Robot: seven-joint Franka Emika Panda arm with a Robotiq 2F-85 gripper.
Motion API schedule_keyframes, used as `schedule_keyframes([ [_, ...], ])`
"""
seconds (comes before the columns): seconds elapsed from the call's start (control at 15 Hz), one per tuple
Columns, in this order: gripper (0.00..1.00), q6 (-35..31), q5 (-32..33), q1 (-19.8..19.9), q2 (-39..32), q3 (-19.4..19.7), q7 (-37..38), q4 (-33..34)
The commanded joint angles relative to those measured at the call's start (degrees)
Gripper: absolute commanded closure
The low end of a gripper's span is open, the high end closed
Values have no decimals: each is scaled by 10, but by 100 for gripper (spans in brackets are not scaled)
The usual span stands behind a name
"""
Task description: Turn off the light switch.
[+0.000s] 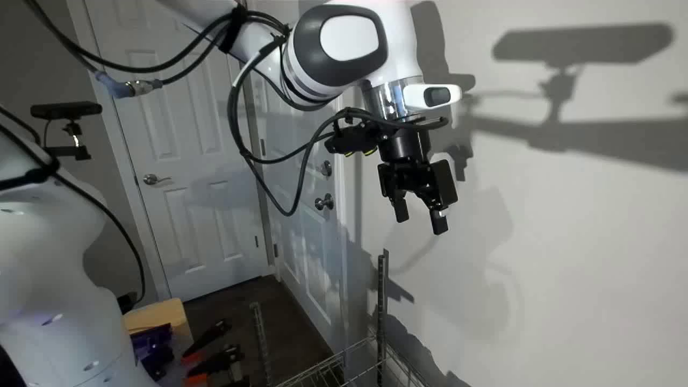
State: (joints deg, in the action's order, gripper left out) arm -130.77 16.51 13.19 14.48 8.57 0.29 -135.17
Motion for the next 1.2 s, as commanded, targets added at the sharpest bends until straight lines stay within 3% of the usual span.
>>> schedule_keyframes([
  [0.0,0,1,1,-3,0,3,0,1],
  [0.93,0,1,1,-3,0,3,0,1],
  [1.0,25,2,-14,-7,-1,7,-12,3],
  [1.13,32,-4,-31,-14,1,10,-27,-4],
])
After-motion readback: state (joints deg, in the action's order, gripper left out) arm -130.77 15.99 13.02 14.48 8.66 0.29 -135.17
